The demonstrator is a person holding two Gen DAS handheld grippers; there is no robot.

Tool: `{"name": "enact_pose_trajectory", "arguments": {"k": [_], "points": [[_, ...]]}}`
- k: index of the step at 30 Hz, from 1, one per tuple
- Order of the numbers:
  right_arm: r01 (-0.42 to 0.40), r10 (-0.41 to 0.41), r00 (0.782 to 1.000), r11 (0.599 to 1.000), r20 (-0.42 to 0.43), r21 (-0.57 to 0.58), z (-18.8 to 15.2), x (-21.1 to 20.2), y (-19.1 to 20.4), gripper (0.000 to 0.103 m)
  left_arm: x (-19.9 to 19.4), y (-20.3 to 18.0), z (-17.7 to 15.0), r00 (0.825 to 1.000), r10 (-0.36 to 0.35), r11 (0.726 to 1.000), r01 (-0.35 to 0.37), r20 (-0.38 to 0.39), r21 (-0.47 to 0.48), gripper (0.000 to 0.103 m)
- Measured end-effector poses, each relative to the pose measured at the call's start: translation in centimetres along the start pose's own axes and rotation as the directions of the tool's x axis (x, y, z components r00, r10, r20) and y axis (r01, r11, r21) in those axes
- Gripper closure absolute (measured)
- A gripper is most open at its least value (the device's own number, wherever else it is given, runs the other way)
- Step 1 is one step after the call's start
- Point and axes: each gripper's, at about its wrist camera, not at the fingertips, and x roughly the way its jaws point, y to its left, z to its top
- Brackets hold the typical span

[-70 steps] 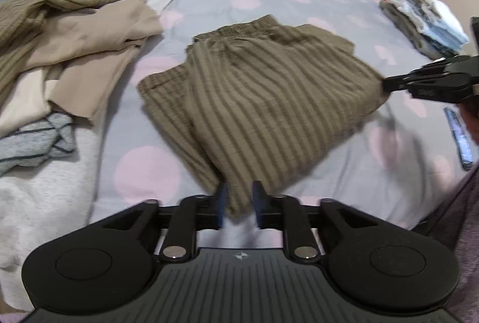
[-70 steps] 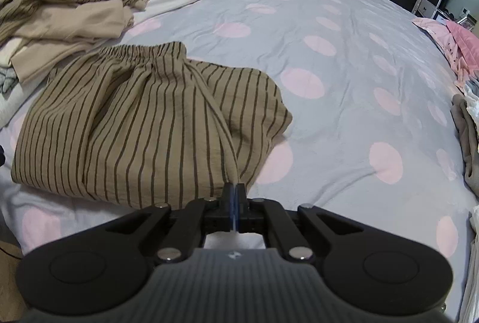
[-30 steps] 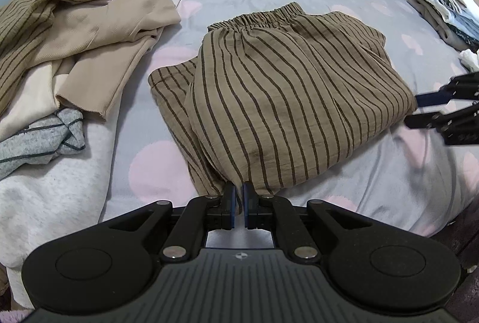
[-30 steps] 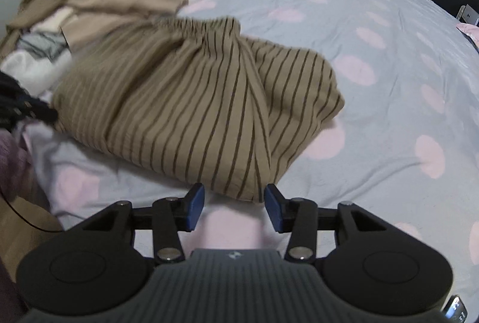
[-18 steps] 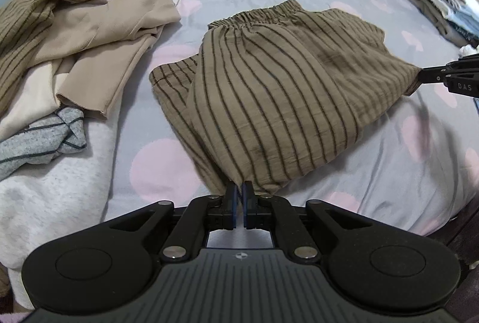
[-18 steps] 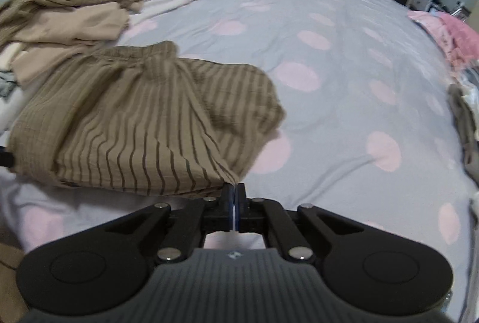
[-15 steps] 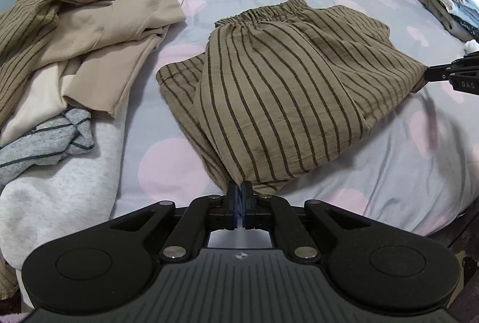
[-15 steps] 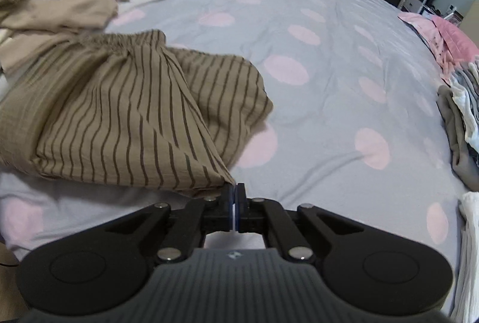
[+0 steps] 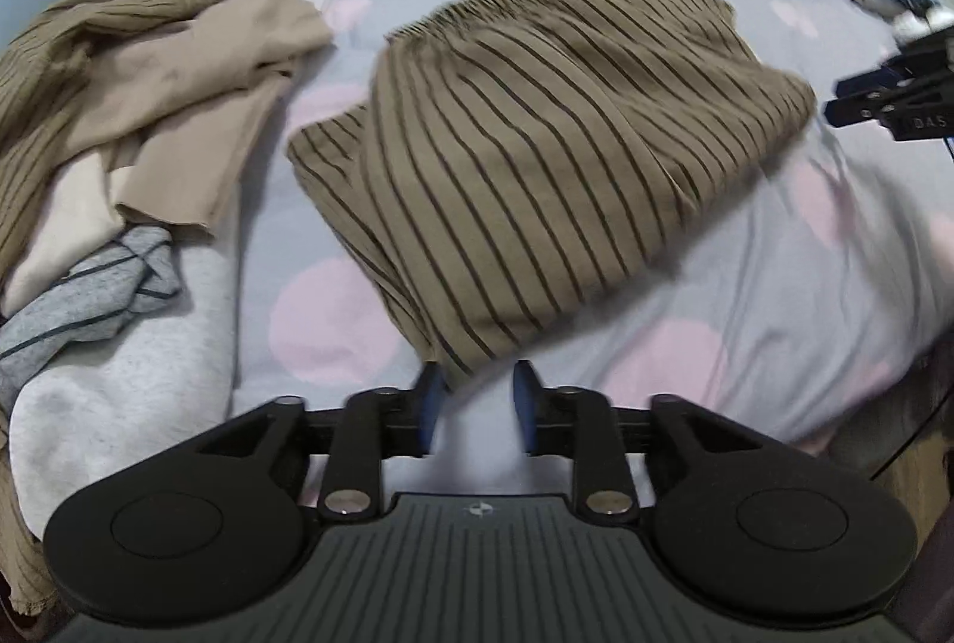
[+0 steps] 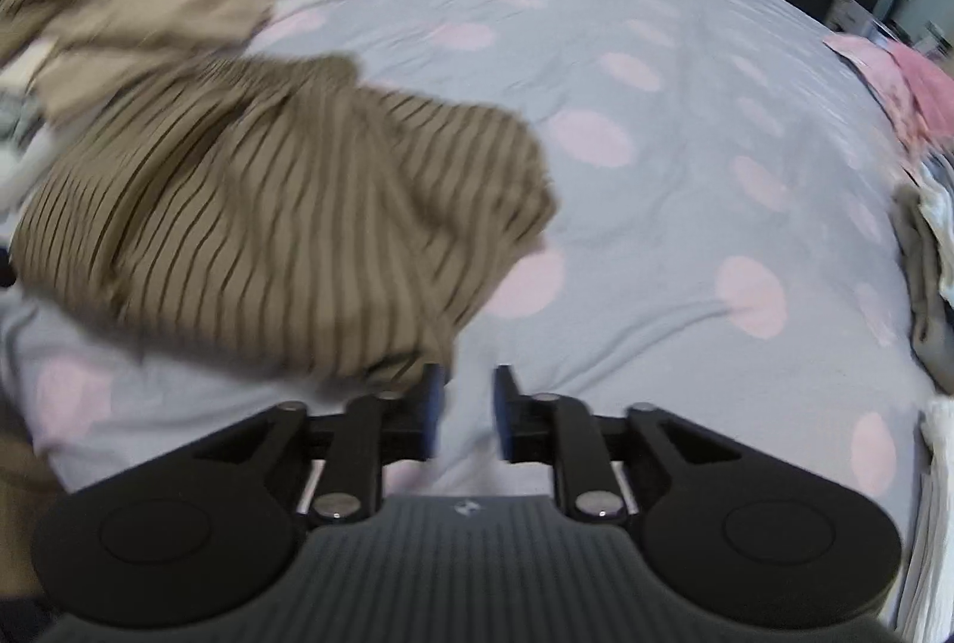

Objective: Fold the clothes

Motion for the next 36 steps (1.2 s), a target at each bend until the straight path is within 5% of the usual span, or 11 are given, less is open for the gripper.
{"name": "enact_pose_trajectory", "arguments": {"k": [2,7,9,11,18,23,29,33,36], "points": [[-0.034,0.034,0.999,0.999,-0.010,-0.024,-0.3,0.7,0.8,0.064,0.6,-0.7,-0.1,0.999,0.032,0.999,-0.032,-0.011,0.039,0.076],[0.024,-0.020,0.999,0.993,0.038,-0.116,-1.1,2.8,2.6,0.065,2.1,-1.6,-0.1,0.994,0.110,0.987,-0.110,0.005,0.114,0.077],[0.000,0.005,0.999,0.992,0.040,-0.123,-1.1,3.2,2.6,0.066,2.4,-1.7,-0.1,0.993,0.114,0.985,-0.116,0.022,0.127,0.091],[-0.020,0.024,0.999,0.990,0.022,-0.137,-1.0,3.6,2.7,0.101,2.4,-1.7,-0.1,0.991,0.130,0.981,-0.133,0.035,0.139,0.099],[0.040,-0.022,0.990,0.991,0.137,-0.130,0.4,0.2,1.1,0.102,-1.7,0.7,0.5,0.974,0.162,0.985,-0.170,0.158,0.041,0.100],[0.098,-0.094,0.995,0.980,0.026,-0.175,-0.3,1.9,1.1,0.103,1.1,-0.8,0.0,0.990,0.134,0.979,-0.138,0.039,0.149,0.101],[0.115,-0.141,0.986,0.964,-0.091,-0.239,-0.7,3.6,1.8,0.102,2.3,-1.3,-0.7,0.990,0.141,0.970,-0.135,-0.015,0.202,0.099],[0.223,-0.246,0.959,0.961,-0.139,-0.165,-0.2,3.1,-0.6,0.099,1.6,0.5,-0.7,0.985,0.162,0.982,-0.154,-0.064,0.110,0.096],[0.198,-0.200,0.975,0.980,-0.094,-0.036,0.7,1.2,-2.8,0.099,0.1,2.6,-0.3,0.989,0.141,0.990,-0.142,-0.044,-0.001,0.093]]}}
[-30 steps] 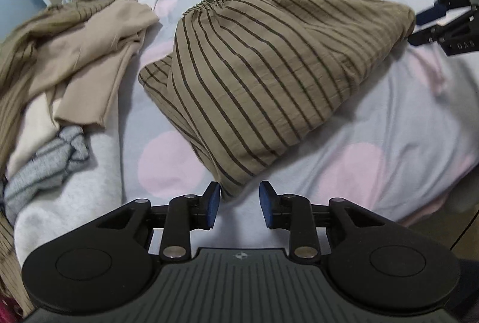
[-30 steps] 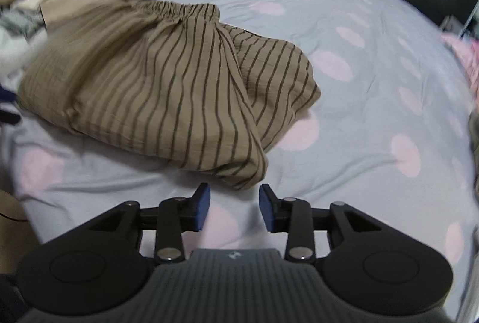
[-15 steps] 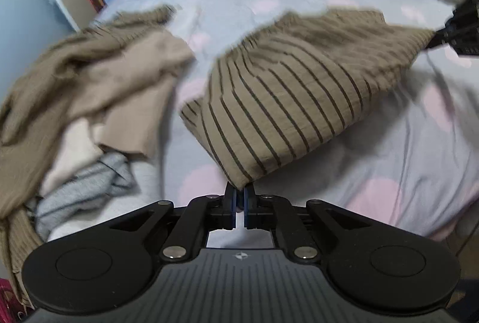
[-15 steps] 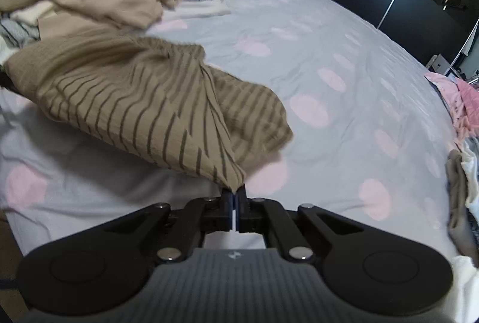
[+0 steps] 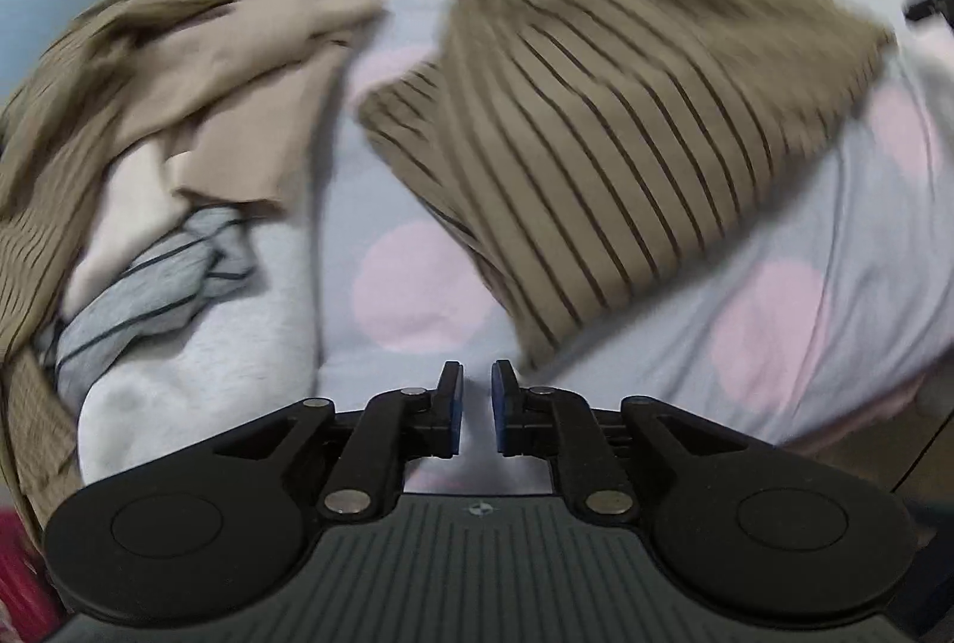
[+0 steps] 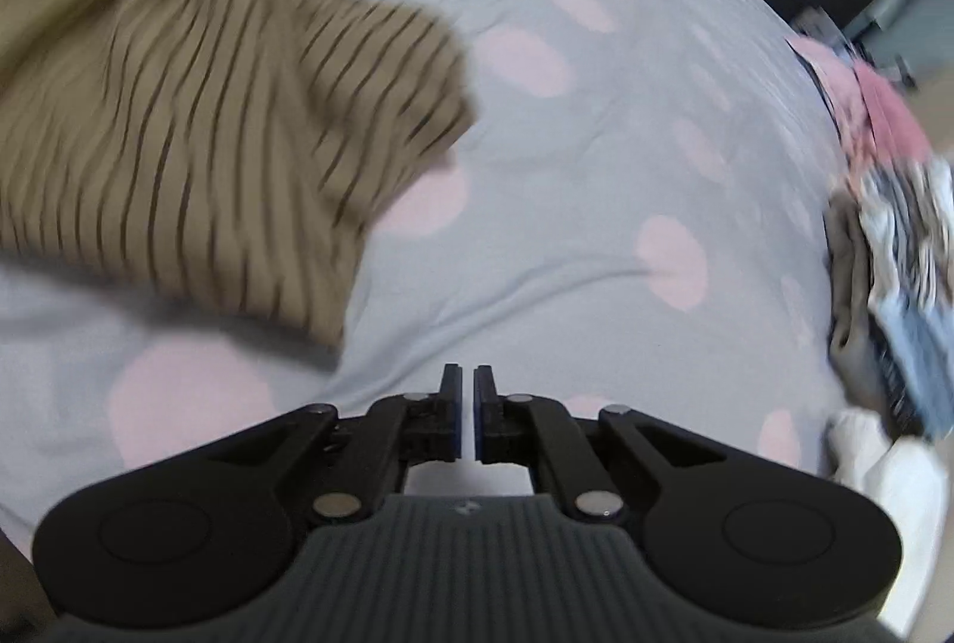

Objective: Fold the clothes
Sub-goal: 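Grasp the folded trousers at the fold with the left gripper while the right grasps beside it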

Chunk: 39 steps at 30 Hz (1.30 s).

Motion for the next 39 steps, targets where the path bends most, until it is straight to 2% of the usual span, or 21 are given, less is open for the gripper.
{"name": "enact_pose_trajectory", "arguments": {"k": [3,4,7,9,12,15,17,21,24,25,26,27,28,32,34,36,39], "points": [[-0.066,0.060,0.994,0.995,0.087,0.076,0.7,-1.7,-0.9,0.097,-1.2,1.7,0.7,0.998,-0.024,0.996,0.029,0.050,-0.090,0.090],[-0.092,0.082,0.990,0.992,0.116,0.086,1.1,-2.1,-0.8,0.094,-1.4,2.1,1.2,0.997,-0.031,0.993,0.038,0.068,-0.109,0.089],[-0.172,0.151,0.972,0.980,0.181,0.103,1.8,-3.0,-0.3,0.073,-2.2,3.2,2.3,0.991,-0.052,0.980,0.074,0.121,-0.183,0.086],[-0.220,0.194,0.959,0.969,0.205,0.111,2.4,-3.1,0.0,0.073,-2.5,4.1,3.0,0.985,-0.069,0.964,0.107,0.159,-0.245,0.085],[-0.286,0.252,0.940,0.950,0.232,0.128,3.9,-2.3,0.0,0.071,-2.0,5.2,4.1,0.971,-0.121,0.924,0.186,0.206,-0.335,0.084],[-0.328,0.284,0.923,0.933,0.260,0.146,4.6,-1.6,0.2,0.067,-0.6,5.6,5.2,0.957,-0.176,0.884,0.257,0.231,-0.391,0.084],[-0.348,0.299,0.917,0.924,0.265,0.161,5.3,-0.6,0.6,0.066,0.4,5.4,6.0,0.953,-0.194,0.872,0.276,0.234,-0.405,0.084],[-0.395,0.347,0.901,0.904,0.259,0.165,6.5,1.6,1.6,0.066,2.4,4.6,7.0,0.961,-0.181,0.879,0.254,0.210,-0.403,0.084],[-0.376,0.335,0.909,0.916,0.248,0.141,7.2,2.9,2.6,0.067,3.8,4.7,7.0,0.968,-0.170,0.865,0.236,0.184,-0.442,0.085],[-0.368,0.330,0.913,0.920,0.238,0.135,7.4,3.3,2.9,0.070,4.1,4.8,7.0,0.969,-0.167,0.862,0.232,0.180,-0.450,0.091],[-0.360,0.326,0.918,0.924,0.225,0.130,7.6,3.7,3.2,0.087,4.3,4.9,7.0,0.971,-0.163,0.861,0.227,0.176,-0.455,0.096],[-0.352,0.322,0.923,0.928,0.212,0.125,7.9,4.1,3.5,0.098,4.5,5.0,7.0,0.974,-0.153,0.866,0.214,0.169,-0.452,0.098],[-0.340,0.311,0.928,0.932,0.206,0.124,8.1,4.3,3.6,0.102,4.5,5.0,7.1,0.976,-0.142,0.869,0.203,0.166,-0.451,0.102],[-0.280,0.232,0.940,0.943,0.249,0.178,8.6,4.3,2.7,0.103,4.8,5.1,7.0,0.984,-0.102,0.879,0.157,0.145,-0.450,0.103],[-0.284,0.231,0.941,0.937,0.249,0.205,8.9,4.6,2.1,0.103,5.1,5.3,7.0,0.984,-0.108,0.877,0.160,0.139,-0.454,0.103],[-0.298,0.247,0.941,0.928,0.232,0.222,9.0,4.9,1.8,0.103,4.9,5.3,7.1,0.984,-0.104,0.877,0.160,0.146,-0.453,0.101],[-0.325,0.269,0.936,0.909,0.228,0.260,9.2,4.6,1.1,0.093,4.3,5.6,7.1,0.983,-0.069,0.873,0.143,0.170,-0.467,0.074]]}}
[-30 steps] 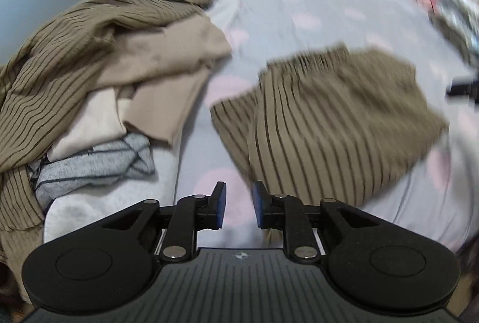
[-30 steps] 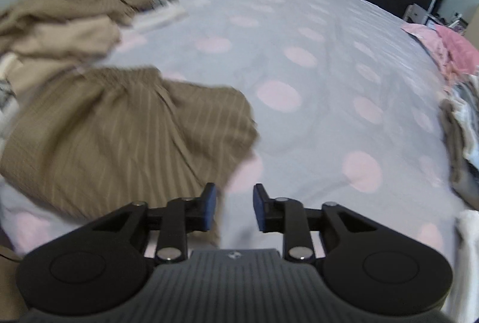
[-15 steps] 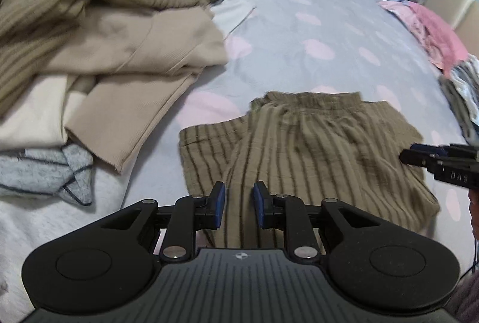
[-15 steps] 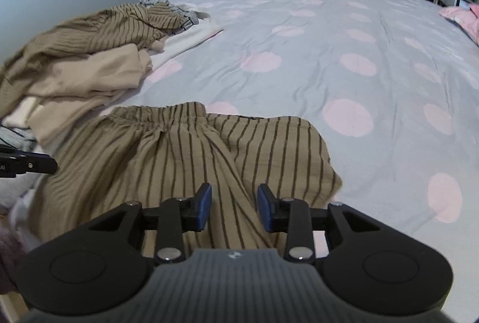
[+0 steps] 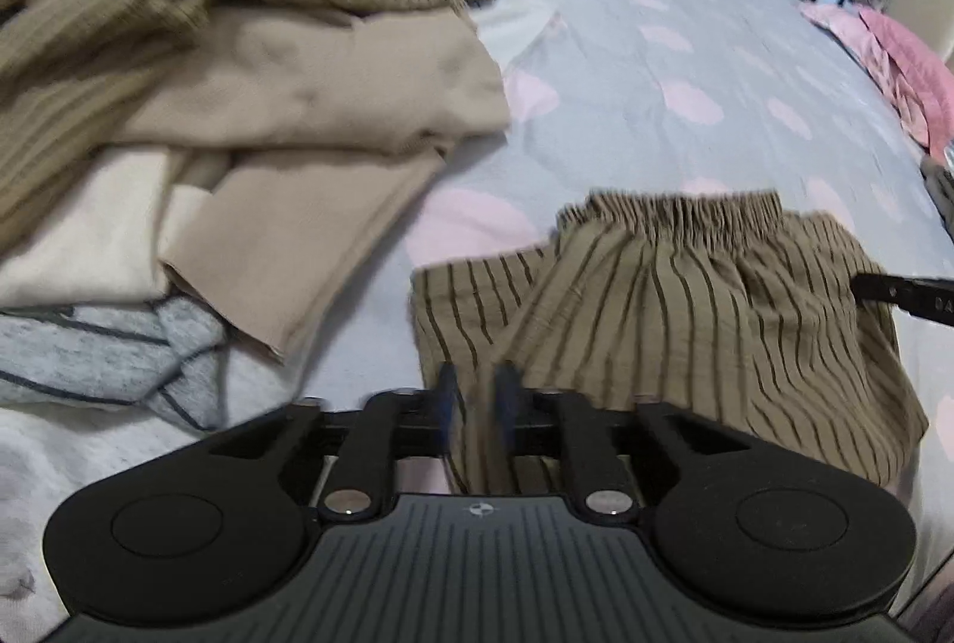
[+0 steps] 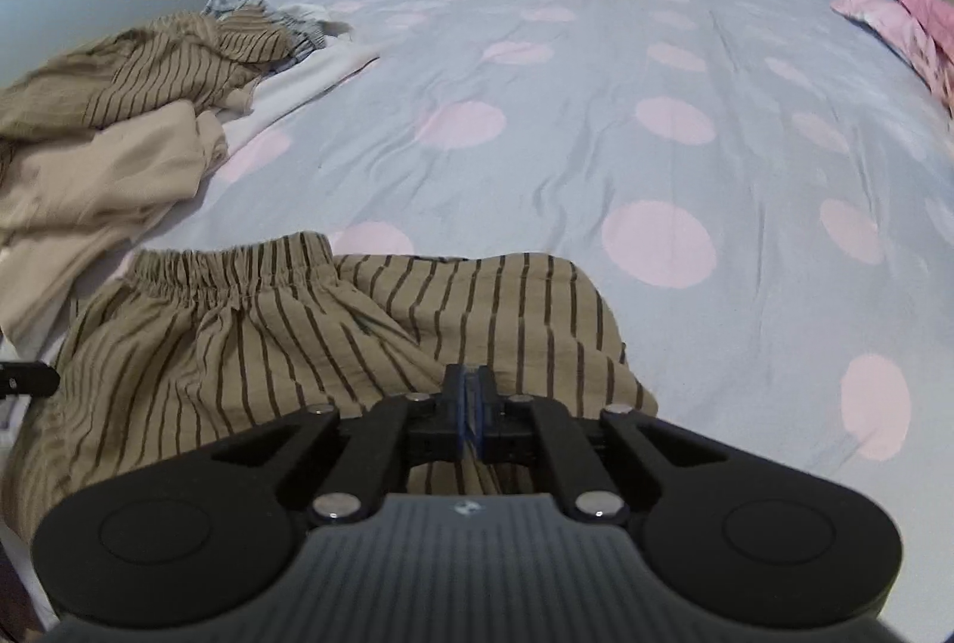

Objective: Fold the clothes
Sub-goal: 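Grasp the folded trousers at the fold with the left gripper while the right grasps beside it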

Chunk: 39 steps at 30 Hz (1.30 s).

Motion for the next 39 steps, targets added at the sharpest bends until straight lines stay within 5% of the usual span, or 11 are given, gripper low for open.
{"name": "enact_pose_trajectory", "arguments": {"k": [2,5,9,20,27,33,39], "points": [[-0.017,0.016,1.000,1.000,0.023,0.021,0.3,-0.7,-0.2,0.052,-0.6,0.5,0.1,0.999,0.014,1.000,-0.013,0.036,-0.021,0.057],[-0.010,0.008,0.997,1.000,0.077,0.025,0.4,-1.8,-0.2,0.039,-0.6,1.1,0.2,0.999,-0.015,0.998,0.017,0.037,-0.066,0.053],[0.052,-0.055,0.995,0.998,0.085,0.030,0.2,-1.9,-0.7,0.034,0.1,1.5,0.0,0.999,-0.048,0.991,0.047,-0.006,-0.126,0.053],[0.007,0.014,0.996,0.971,-0.086,0.237,-2.0,2.1,-3.9,0.019,2.9,1.7,-0.9,0.993,-0.043,0.978,0.020,-0.107,-0.209,0.043],[-0.035,0.047,0.995,0.992,-0.092,0.124,-2.1,2.8,-1.0,0.019,3.9,0.7,-1.1,0.996,-0.046,0.985,0.032,-0.081,-0.169,0.039],[-0.017,0.026,0.996,0.995,-0.087,0.101,-2.0,3.2,-0.4,0.023,4.6,-0.5,-1.0,0.993,-0.107,0.985,0.099,-0.052,-0.142,0.055],[-0.038,0.041,0.996,0.998,-0.079,0.040,-1.8,3.2,0.6,0.062,4.7,-1.5,-1.0,0.992,-0.118,0.988,0.115,-0.035,-0.099,0.069]]}}
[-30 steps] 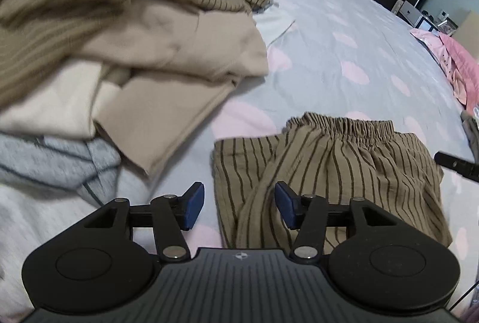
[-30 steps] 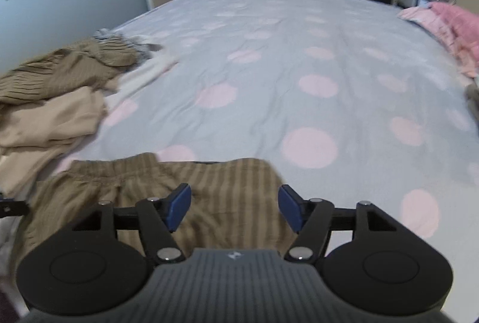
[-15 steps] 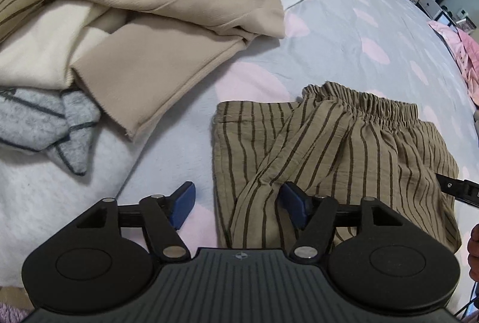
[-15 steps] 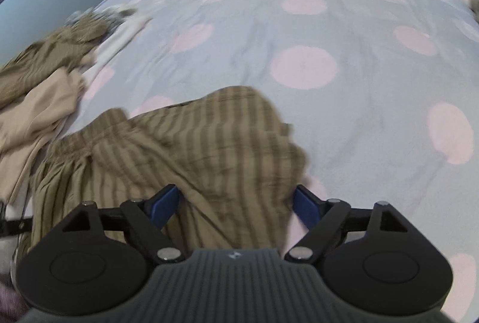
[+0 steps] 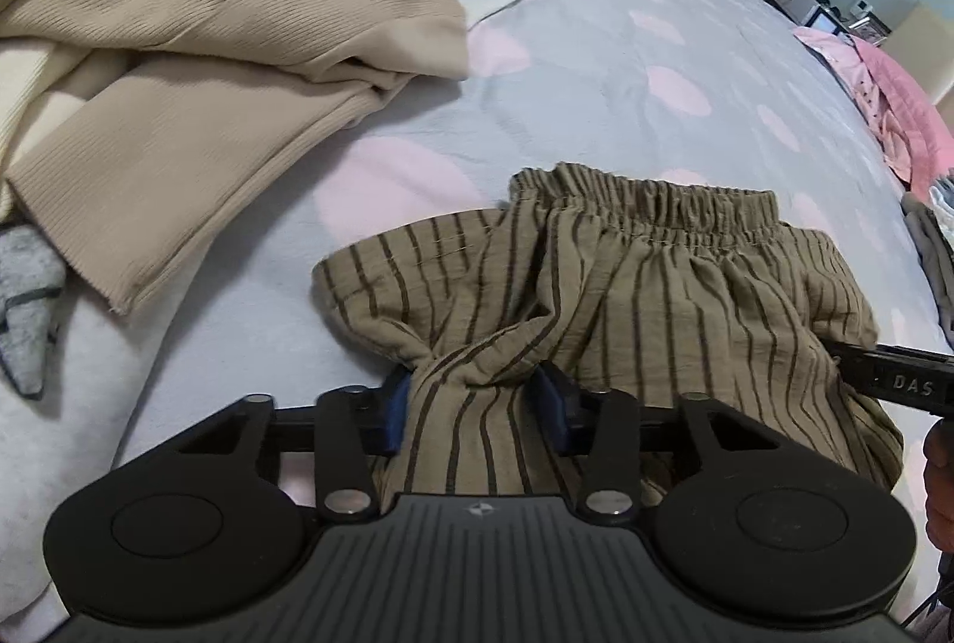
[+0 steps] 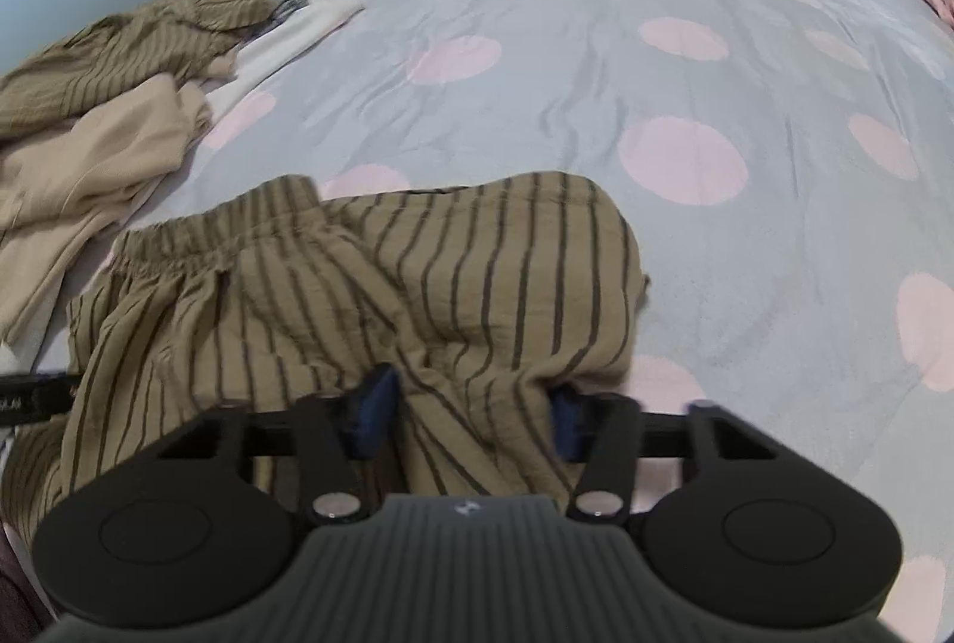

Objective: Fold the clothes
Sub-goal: 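Grasp the folded trousers at the fold with the left gripper while the right grasps beside it, then carry the folded trousers with both grippers toward the white stack by the headboard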

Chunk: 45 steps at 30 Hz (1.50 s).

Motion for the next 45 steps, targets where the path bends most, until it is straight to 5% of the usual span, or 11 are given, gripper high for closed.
{"name": "enact_pose_trajectory", "arguments": {"k": [4,7,16,27,37,45], "points": [[0.024,-0.023,1.000,0.997,0.018,-0.068,-0.2,-0.3,1.1,0.085,-0.3,-0.4,-0.2,1.000,-0.003,1.000,0.003,0.020,0.014,0.084],[0.027,-0.025,0.999,0.997,0.034,-0.073,-0.2,-1.0,1.1,0.091,-1.1,-0.6,-0.3,0.999,-0.001,1.000,0.000,0.045,0.026,0.090],[-0.012,0.016,0.992,0.999,0.125,-0.032,0.3,-4.9,0.9,0.093,-4.2,-1.2,0.0,0.990,-0.032,0.999,0.030,0.134,0.017,0.092],[0.033,-0.048,0.964,0.998,0.263,0.062,-0.4,-12.2,-1.9,0.093,-8.7,-6.8,0.7,0.962,-0.158,0.985,0.137,0.225,0.103,0.092],[0.114,-0.159,0.930,0.982,0.332,0.150,-4.7,-20.3,-6.9,0.093,-10.2,-15.3,0.0,0.940,-0.295,0.935,0.247,0.170,0.256,0.092],[0.191,-0.274,0.898,0.947,0.344,0.257,-6.6,-28.6,-13.8,0.093,-10.8,-25.3,-0.5,0.885,-0.455,0.842,0.395,0.093,0.367,0.092]]}}
